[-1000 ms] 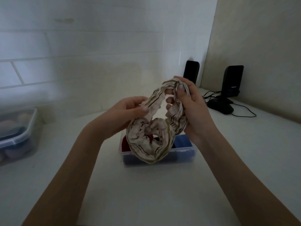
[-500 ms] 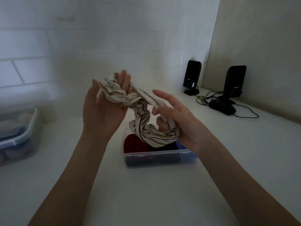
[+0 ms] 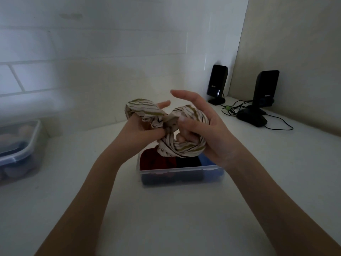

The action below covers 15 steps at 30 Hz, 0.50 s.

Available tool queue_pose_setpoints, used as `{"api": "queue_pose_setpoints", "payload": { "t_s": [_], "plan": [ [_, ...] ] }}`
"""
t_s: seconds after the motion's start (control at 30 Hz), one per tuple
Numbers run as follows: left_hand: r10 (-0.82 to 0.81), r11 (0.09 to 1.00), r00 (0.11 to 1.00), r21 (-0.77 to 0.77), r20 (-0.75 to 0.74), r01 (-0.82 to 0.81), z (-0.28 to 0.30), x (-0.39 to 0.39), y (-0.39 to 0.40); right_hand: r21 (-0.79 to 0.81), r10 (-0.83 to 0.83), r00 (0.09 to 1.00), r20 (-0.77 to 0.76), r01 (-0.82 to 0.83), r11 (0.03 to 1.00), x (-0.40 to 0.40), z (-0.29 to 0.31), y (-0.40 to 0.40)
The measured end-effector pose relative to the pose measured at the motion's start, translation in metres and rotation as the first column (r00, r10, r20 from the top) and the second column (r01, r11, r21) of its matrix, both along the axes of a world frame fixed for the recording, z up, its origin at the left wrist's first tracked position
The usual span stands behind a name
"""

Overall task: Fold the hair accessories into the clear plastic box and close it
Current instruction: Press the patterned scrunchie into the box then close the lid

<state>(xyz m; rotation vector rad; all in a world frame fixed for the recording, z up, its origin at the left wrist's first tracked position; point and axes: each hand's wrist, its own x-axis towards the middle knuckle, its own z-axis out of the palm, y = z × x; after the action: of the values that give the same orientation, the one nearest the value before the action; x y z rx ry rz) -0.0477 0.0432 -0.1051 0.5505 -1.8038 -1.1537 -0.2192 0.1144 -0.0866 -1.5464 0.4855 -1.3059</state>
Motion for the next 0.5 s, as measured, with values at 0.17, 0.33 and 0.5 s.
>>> {"api": "queue_pose_setpoints", "payload": {
  "t_s": [0.17, 0.33, 0.5],
  "plan": [
    [0.018, 0.999, 0.994, 0.03, -0.105, -0.015, 0.006, -0.007, 0.006, 0.029, -0.11, 0.993, 0.049, 0.109, 0.994, 0.002, -0.004, -0.007],
    [-0.272, 0.934, 0.91, 0.142, -0.313, 0.328, 0.009, -0.007, 0.011, 0.134, -0.446, 0.895, -0.018, 0.445, 0.886, 0.002, -0.008, -0.013],
    [-0.64, 0.64, 0.662, 0.205, -0.391, 0.74, 0.01, -0.01, 0.021, 0.266, -0.299, 0.939, -0.169, 0.335, 0.904, 0.003, -0.007, -0.013]
  ]
}}
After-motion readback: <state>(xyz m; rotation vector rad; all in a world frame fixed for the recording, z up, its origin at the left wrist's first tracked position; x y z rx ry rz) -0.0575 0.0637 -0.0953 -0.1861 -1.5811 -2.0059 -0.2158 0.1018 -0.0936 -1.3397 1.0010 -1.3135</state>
